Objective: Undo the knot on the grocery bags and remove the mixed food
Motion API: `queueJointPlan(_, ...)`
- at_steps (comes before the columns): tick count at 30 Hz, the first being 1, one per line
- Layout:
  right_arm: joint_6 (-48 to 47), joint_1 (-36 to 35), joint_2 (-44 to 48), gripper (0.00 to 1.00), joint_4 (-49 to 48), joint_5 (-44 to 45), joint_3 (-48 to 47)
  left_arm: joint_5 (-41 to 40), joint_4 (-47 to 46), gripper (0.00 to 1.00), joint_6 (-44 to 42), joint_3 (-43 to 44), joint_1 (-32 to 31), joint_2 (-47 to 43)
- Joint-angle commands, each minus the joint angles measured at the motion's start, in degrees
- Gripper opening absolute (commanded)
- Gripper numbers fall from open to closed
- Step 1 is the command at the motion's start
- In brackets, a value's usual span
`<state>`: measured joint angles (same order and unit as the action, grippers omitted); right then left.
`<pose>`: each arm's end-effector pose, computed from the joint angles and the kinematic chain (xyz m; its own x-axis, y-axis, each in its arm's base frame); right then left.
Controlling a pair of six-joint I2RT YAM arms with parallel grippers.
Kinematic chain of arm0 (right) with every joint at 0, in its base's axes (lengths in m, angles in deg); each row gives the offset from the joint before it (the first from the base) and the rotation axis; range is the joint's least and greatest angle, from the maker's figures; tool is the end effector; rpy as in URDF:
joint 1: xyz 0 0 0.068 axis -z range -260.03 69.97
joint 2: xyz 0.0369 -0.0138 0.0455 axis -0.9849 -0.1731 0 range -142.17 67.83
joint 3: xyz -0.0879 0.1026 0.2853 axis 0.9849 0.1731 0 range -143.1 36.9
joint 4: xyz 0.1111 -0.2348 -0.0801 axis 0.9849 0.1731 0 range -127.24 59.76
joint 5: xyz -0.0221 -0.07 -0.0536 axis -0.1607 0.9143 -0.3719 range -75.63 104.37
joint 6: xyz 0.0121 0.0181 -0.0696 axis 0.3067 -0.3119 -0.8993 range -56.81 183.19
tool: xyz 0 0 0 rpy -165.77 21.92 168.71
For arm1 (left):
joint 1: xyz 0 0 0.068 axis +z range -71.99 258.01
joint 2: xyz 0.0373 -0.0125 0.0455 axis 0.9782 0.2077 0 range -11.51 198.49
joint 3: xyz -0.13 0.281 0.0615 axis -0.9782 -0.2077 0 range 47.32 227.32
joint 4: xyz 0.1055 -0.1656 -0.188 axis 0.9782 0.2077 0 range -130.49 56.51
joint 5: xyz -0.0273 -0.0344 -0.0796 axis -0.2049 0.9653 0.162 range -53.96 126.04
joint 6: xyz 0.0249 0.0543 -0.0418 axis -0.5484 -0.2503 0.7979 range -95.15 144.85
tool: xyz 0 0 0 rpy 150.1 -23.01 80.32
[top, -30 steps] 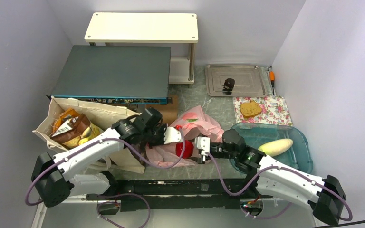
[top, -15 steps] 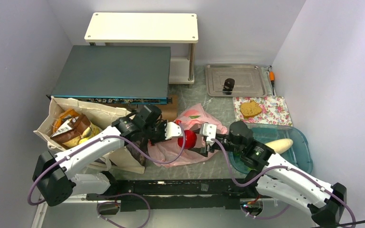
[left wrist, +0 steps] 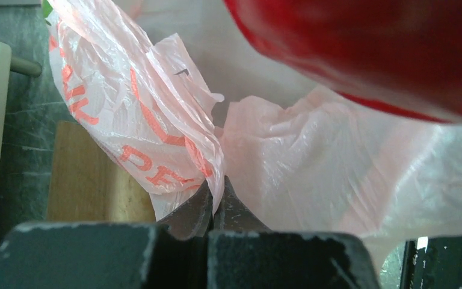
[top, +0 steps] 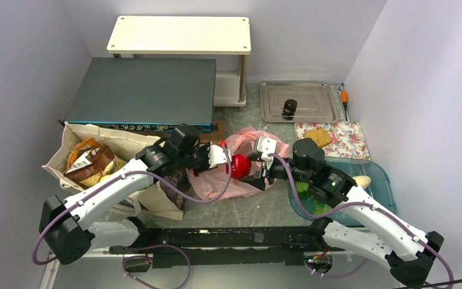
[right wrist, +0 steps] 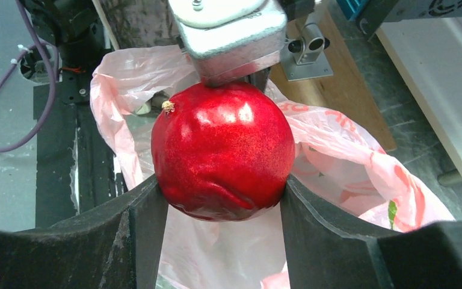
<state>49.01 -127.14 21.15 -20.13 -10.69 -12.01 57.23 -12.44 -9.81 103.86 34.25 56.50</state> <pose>0.1082 0.1543 0.3745 0.0614 -0.2599 -0.9637 -0.9564 0.2610 -0.1313 0.1785 -0.2013 0.3240 0.1032 0.6353 -0.7653 0.9575 0.1450 0.2495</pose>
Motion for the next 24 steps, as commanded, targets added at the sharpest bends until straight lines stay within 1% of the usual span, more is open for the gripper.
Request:
queueJointPlan(1,-1.93,1.9,2.97,0.0,-11.51,0.86,-2.75,-0.14,7.36,0.0,-3.61,-1.24,-1.16,0.91)
queueJointPlan(4,-3.73,2.88,5.56,0.0,-9.39,0.81,2.71,1.05,6.93,0.0,-3.15,-1.23,-0.67,-0.61)
queueJointPlan(6,-3.41,3.16,6.73,0.0,-8.57,0.7,3.75,1.99,7.0,0.0,-3.1,-1.44,-0.6,-1.54)
queueJointPlan(9,-1.96,3.2,6.95,0.0,-8.11,0.37,1.28,2.23,7.18,0.0,-3.33,-2.51,-0.54,-2.01)
queueJointPlan(13,1.35,3.21,6.36,0.0,-11.81,1.91,-3.53,1.83,7.01,0.0,-4.17,-3.85,-0.57,-1.91)
queueJointPlan(14,2.74,3.31,5.73,0.0,-12.9,3.03,-5.19,1.96,6.94,0.0,-4.51,-4.07,-0.58,-1.99)
queueJointPlan(17,8.63,3.88,2.17,0.0,-15.37,10.75,-11.77,2.26,6.67,0.0,-5.6,-4.5,-0.58,-2.3)
queueJointPlan(19,10.25,6.04,0.08,0.0,-16.02,13.41,-15.44,2.86,7.04,0.0,-6.15,-4.03,-0.6,-2.27)
queueJointPlan(21,10.26,9.96,-2.16,0.0,-16.15,15.09,-17.0,4.31,7.5,0.0,-6.18,-2.93,-0.56,-2.24)
queueJointPlan(24,10.77,19.51,-6.99,0.0,-15.58,15.45,-18.97,7.16,8.65,0.0,-4.61,0.6,-1.2,-1.64)
